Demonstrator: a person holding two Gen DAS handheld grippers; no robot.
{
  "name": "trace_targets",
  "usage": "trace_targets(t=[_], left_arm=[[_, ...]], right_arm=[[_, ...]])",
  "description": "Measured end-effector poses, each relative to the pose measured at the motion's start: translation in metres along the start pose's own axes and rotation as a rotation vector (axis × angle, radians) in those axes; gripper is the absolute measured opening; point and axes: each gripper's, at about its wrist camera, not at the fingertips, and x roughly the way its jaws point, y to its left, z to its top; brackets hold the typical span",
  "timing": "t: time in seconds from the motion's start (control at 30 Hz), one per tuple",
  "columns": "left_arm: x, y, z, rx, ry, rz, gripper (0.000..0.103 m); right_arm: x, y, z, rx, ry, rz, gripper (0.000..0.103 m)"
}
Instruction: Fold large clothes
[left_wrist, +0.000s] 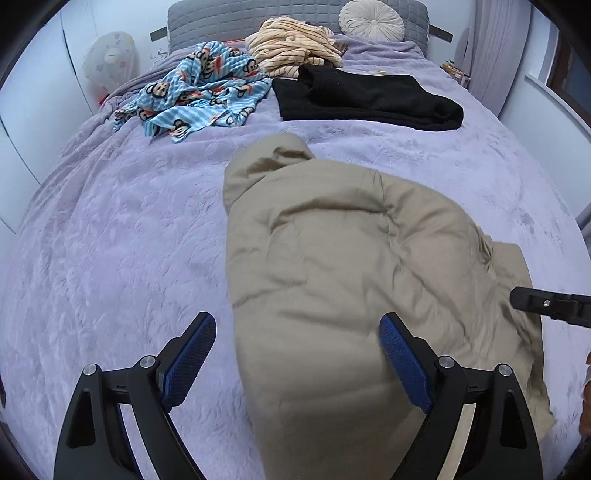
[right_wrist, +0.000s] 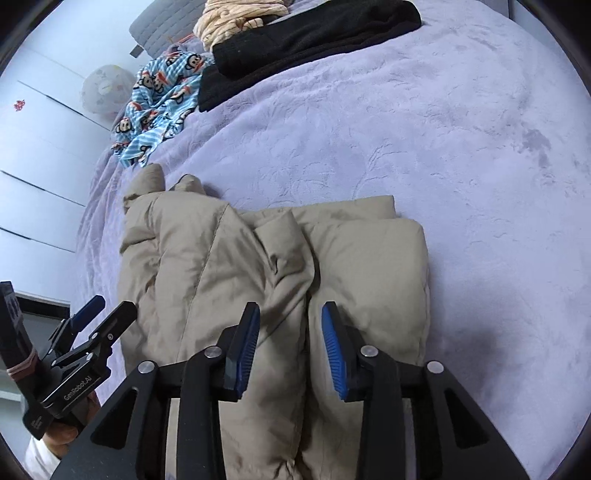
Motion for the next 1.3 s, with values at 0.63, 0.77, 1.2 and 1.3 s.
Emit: trace_targets(t=[0.63,0.77,1.2,1.3], left_arm=[[-0.020,0.006,-0.084,-0.102,0.188,-0.029,0.092],[-0.032,0.006,-0.089,-0.118,0.207,-0.052,0.092],[-0.069,0.019,-0.098,-0.080,0.221,-0.085,0.092],[-0.075,0.023,-0.101,-0.061,0.218,-0.081,0.092]], right_arm=[[-0.040,0.010,-0.123,-0.009,0.094,-0.038,0.040],[-0.053,0.014,-0.125,-0.016,0.087,-0.056,0.045],[-0.086,0.032,-0.152,0.034,0.068,-0.111,0.055],[-0.089,0.038,-0.163,0.060,0.065,-0.114,0.056]])
